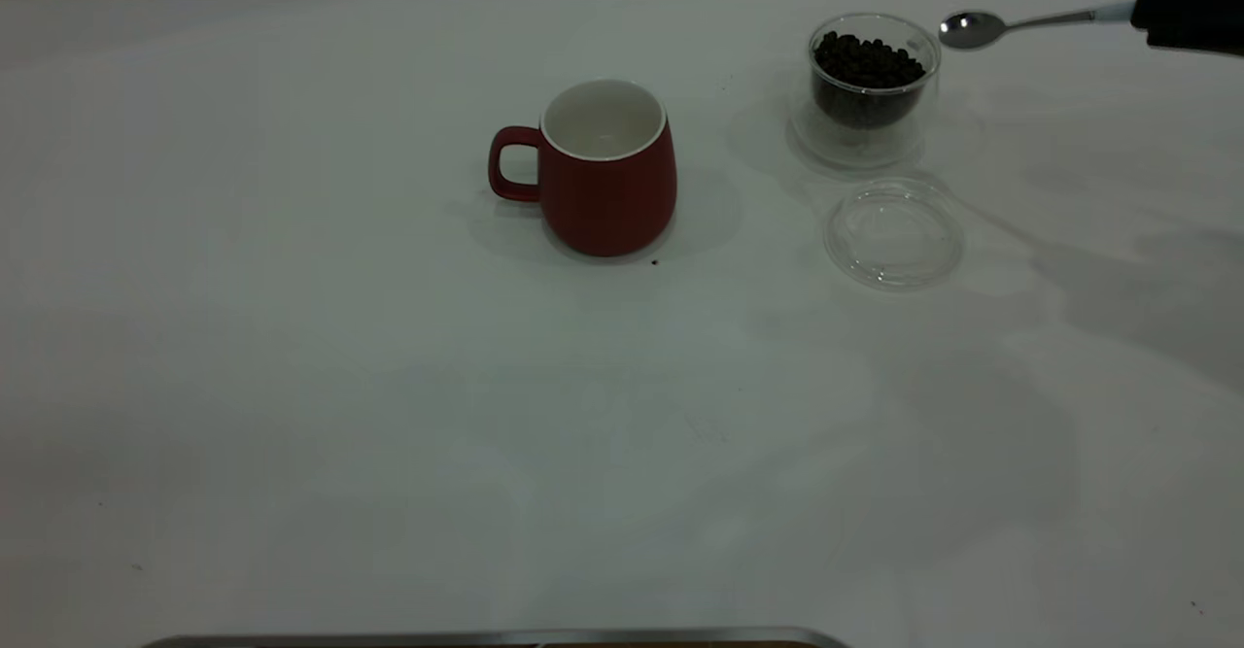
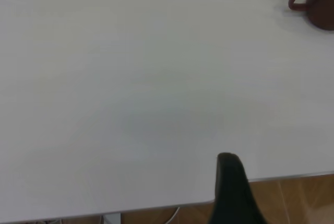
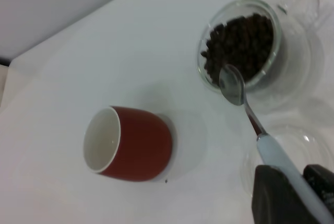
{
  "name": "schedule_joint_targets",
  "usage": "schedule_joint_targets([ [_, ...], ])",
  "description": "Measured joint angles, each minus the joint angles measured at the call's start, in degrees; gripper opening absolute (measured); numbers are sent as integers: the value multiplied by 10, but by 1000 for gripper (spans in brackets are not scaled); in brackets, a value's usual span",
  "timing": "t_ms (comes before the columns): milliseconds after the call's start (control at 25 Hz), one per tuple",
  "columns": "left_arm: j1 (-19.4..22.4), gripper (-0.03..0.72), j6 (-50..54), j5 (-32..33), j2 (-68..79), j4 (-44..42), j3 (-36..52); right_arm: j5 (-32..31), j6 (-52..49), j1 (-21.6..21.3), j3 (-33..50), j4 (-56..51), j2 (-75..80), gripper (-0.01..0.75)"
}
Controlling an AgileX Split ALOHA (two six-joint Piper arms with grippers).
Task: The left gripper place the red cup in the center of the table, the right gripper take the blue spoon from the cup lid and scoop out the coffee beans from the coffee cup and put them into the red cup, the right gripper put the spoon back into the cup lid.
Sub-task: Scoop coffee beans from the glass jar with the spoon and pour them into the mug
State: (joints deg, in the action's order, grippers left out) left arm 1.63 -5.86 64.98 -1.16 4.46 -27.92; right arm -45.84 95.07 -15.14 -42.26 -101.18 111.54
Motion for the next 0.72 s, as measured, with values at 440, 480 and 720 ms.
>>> schedule_joint_targets([
  [440, 0, 533, 0, 0, 0, 0, 0, 168, 31, 102, -83, 0, 1, 110],
  [480, 0, 533, 0, 0, 0, 0, 0, 183, 35, 112, -92, 0, 2, 110],
  [720, 0, 533, 0, 0, 0, 0, 0, 262, 49, 150, -137, -1, 26, 110],
])
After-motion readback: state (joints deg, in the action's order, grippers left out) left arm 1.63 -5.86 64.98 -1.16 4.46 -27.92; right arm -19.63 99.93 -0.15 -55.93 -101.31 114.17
